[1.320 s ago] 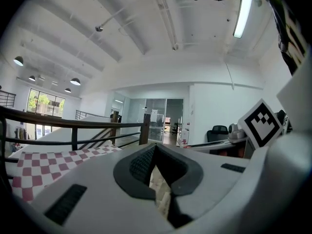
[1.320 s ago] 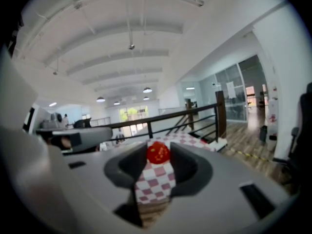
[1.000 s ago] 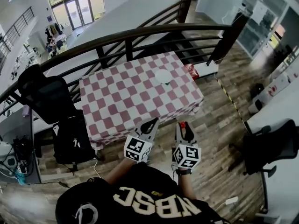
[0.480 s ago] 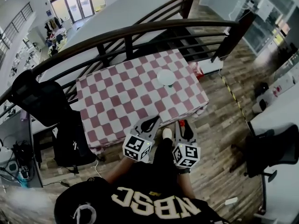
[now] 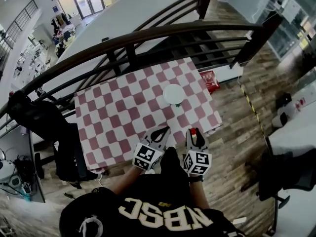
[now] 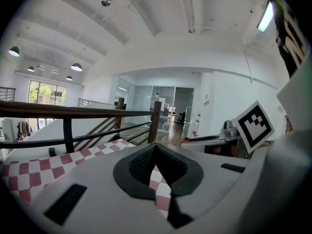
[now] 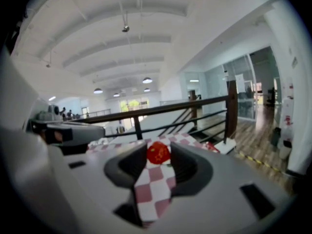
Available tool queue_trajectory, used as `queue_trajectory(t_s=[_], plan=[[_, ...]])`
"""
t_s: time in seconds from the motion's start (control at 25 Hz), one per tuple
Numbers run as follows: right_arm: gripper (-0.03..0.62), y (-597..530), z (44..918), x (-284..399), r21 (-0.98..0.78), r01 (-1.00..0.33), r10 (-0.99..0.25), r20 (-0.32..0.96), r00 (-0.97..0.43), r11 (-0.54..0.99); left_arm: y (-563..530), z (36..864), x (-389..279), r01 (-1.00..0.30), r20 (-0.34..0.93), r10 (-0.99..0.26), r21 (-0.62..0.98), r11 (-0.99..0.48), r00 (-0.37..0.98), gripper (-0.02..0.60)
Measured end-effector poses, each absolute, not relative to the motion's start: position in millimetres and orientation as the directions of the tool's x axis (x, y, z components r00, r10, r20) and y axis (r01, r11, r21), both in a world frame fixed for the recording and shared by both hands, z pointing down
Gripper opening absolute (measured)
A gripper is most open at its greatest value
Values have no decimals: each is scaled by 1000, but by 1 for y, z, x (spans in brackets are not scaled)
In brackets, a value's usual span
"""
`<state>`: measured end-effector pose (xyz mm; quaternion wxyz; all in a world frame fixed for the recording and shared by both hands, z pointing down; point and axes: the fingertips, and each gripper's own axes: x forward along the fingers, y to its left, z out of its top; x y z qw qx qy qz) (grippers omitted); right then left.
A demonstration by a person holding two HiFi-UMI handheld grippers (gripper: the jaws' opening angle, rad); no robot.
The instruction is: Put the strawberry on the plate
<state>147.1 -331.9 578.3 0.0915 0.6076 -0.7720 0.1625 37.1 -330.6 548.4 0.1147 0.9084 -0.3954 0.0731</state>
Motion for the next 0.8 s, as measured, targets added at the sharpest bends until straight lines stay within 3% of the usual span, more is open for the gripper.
queue_trajectory(t_s=[0.2, 0.4, 0.8], plan=[[152, -405, 610, 174, -110, -963, -874, 403, -271, 247, -395, 582, 48, -756, 285, -703, 168, -633, 652, 9], [152, -479, 637, 183, 4, -923, -819, 463, -338, 384, -451, 623, 50, -782, 350, -703, 193, -593, 619, 9], [152, -608, 708, 132, 21, -771, -651, 550, -522, 636, -556, 692, 40, -841, 441, -719, 210, -498, 536, 9]])
